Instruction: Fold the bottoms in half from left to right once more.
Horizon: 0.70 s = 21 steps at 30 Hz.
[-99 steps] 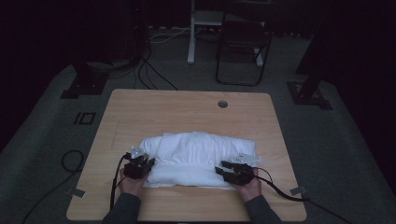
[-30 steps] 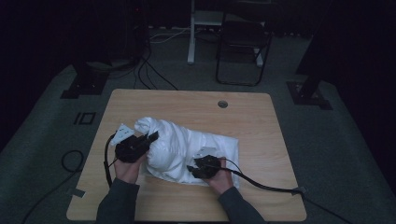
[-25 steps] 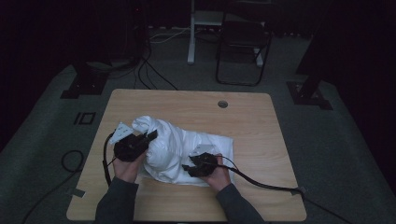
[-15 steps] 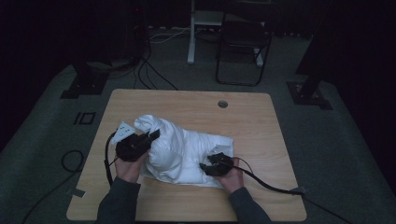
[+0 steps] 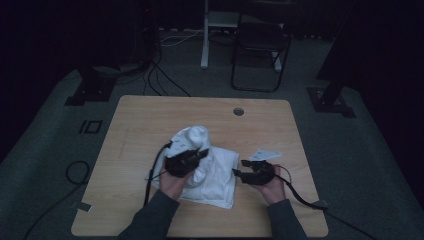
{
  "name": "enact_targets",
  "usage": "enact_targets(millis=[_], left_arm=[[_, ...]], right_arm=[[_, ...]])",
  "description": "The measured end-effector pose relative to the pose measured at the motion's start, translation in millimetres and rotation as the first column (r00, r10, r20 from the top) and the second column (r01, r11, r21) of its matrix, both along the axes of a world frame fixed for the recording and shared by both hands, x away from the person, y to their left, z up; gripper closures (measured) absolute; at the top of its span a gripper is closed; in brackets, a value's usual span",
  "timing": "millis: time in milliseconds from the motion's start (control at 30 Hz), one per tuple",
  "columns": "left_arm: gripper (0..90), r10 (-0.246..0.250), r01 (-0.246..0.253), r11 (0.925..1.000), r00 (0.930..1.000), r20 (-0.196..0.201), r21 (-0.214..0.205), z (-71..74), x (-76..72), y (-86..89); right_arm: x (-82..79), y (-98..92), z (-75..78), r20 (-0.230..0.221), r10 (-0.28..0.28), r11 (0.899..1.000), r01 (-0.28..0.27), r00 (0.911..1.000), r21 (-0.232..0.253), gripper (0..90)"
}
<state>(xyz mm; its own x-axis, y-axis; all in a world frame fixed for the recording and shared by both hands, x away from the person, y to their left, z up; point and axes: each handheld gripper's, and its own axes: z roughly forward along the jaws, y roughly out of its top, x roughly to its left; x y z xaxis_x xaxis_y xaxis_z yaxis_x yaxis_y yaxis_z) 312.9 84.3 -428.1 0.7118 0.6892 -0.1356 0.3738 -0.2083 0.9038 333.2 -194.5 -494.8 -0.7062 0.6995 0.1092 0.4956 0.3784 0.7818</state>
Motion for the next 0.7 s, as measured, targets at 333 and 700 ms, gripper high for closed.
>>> enact_targets(millis=[333, 700], left_arm=[[83.6, -0.145, 0.170, 0.9808, 0.9619, -0.232, 0.095, -103.0, -3.0, -72.7], [80.8, -0.143, 0.166, 0.9818, 0.9653, -0.218, 0.091, -96.4, -4.7, -69.0]], right_arm=[[-6.8, -37.5, 16.4, 0.045, -0.076, 0.990, 0.070, 0.9961, 0.126, 43.3], [6.0, -5.5, 8.2, -0.005, 0.015, 0.988, -0.014, 0.9999, 0.151, 54.7]])
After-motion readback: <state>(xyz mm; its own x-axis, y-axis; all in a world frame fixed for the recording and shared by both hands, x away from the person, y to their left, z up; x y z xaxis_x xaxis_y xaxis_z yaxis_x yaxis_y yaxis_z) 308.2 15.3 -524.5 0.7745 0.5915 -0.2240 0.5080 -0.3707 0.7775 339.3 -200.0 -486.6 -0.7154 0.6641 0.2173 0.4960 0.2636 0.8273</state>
